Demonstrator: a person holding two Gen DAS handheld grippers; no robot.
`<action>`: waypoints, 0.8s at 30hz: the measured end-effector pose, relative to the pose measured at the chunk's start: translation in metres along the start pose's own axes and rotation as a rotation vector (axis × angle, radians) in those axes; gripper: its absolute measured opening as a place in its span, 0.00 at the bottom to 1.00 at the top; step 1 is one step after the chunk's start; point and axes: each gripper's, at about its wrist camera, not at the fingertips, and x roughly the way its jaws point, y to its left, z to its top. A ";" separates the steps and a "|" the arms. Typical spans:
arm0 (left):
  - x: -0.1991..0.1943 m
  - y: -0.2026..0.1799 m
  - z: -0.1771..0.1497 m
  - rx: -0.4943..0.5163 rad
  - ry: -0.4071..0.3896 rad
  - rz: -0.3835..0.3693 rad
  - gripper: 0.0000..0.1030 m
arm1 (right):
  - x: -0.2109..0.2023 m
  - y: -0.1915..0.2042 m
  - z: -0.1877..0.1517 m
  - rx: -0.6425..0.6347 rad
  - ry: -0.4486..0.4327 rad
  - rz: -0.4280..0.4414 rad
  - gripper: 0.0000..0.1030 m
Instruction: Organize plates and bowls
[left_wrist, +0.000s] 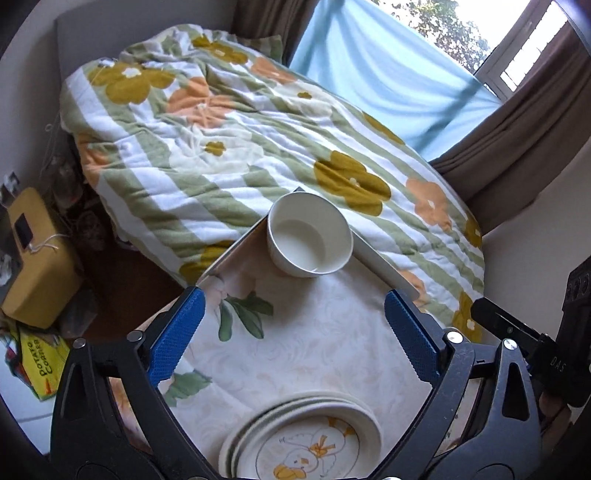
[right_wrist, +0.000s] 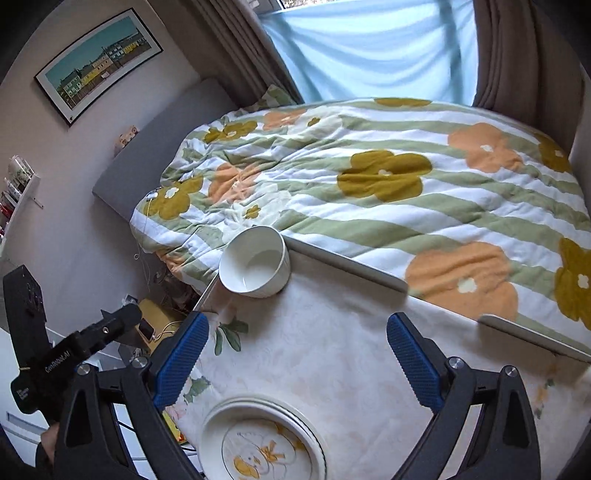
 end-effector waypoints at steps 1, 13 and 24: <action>0.020 0.003 0.006 -0.001 0.027 0.000 0.86 | 0.022 0.003 0.007 -0.003 0.033 -0.007 0.93; 0.155 0.010 0.031 0.052 0.197 -0.001 0.43 | 0.157 0.002 0.027 0.049 0.175 0.065 0.44; 0.160 0.007 0.037 0.108 0.183 0.024 0.24 | 0.178 0.004 0.028 0.046 0.165 0.054 0.21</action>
